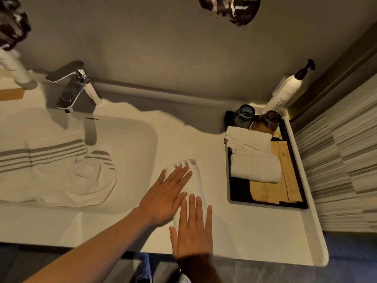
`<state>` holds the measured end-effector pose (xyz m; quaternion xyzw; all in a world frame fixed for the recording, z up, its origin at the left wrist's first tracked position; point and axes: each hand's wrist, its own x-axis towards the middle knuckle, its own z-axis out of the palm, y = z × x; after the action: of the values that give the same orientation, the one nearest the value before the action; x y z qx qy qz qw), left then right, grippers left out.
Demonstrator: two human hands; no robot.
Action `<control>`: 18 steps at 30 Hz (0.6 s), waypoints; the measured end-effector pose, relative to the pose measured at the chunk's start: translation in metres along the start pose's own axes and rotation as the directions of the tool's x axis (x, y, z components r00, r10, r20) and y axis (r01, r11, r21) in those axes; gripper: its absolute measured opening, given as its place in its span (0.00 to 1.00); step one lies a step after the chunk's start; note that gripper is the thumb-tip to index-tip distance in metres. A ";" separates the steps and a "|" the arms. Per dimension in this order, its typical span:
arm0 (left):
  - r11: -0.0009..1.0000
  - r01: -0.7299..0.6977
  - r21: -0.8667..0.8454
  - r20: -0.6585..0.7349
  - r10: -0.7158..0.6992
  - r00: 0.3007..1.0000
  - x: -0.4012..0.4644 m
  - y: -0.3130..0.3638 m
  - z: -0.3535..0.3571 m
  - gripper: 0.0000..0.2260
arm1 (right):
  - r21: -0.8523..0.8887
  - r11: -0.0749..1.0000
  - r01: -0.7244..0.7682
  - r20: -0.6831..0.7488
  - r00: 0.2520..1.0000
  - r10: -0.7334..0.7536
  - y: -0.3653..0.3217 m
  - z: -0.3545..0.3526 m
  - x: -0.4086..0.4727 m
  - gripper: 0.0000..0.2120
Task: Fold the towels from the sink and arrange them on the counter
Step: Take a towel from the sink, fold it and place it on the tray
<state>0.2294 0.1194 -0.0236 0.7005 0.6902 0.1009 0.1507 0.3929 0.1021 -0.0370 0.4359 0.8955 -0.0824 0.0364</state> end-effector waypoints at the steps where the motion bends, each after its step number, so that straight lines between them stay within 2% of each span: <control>1: 1.000 -0.005 -0.017 0.014 0.006 1.000 0.002 -0.001 -0.002 0.25 | 0.012 1.000 -0.009 0.009 1.000 0.009 -0.001 -0.004 0.000 0.37; 3: 0.995 0.000 -0.103 0.044 0.004 0.999 0.006 -0.003 -0.005 0.24 | 0.079 0.997 -0.022 -0.005 1.000 0.023 -0.001 -0.016 0.001 0.36; 5: 0.963 0.041 -0.267 0.076 -0.022 0.997 0.010 -0.003 -0.011 0.23 | 0.287 0.958 -0.006 -0.087 0.996 0.032 0.007 -0.023 -0.003 0.31; 6: 0.935 0.064 -0.348 0.063 -0.044 0.997 0.010 -0.003 -0.014 0.23 | 0.410 0.912 -0.013 -0.160 0.983 0.086 0.014 -0.027 -0.007 0.27; 7: 0.904 0.090 -0.418 0.022 -0.089 0.996 0.010 -0.003 -0.016 0.22 | 0.537 0.840 -0.069 -0.167 0.968 0.187 0.021 -0.031 -0.010 0.26; 9: 0.854 0.151 -0.499 -0.095 -0.226 0.969 0.012 -0.001 -0.020 0.20 | 0.749 0.615 -0.246 -0.019 0.920 0.391 0.032 -0.041 -0.013 0.31; 10: 0.822 0.185 -0.539 -0.141 -0.305 0.942 0.014 0.001 -0.023 0.20 | 0.805 0.502 -0.316 0.072 0.892 0.446 0.036 -0.046 -0.010 0.34; 11: 0.765 0.223 -0.605 -0.158 -0.389 0.907 0.017 0.004 -0.027 0.21 | 0.827 0.432 -0.360 0.135 0.873 0.469 0.039 -0.048 -0.006 0.34; 13: 0.582 0.311 -0.751 -0.091 -0.558 0.825 0.023 0.013 -0.039 0.25 | 0.799 0.436 -0.415 0.214 0.873 0.439 0.040 -0.054 0.001 0.35; 15: 0.403 0.419 -0.813 0.047 -0.673 0.738 0.026 0.024 -0.049 0.29 | 0.729 0.522 -0.442 0.250 0.883 0.398 0.035 -0.056 0.005 0.39; 18: 0.243 0.586 -0.773 0.230 -0.753 0.616 0.018 0.036 -0.048 0.27 | 0.633 0.695 -0.342 0.100 0.926 0.365 0.024 -0.063 0.004 0.45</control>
<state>0.2468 0.1412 0.0328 0.1768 0.8097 0.3858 0.4054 0.4095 0.1313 0.0219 0.5869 0.7130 -0.3663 -0.1139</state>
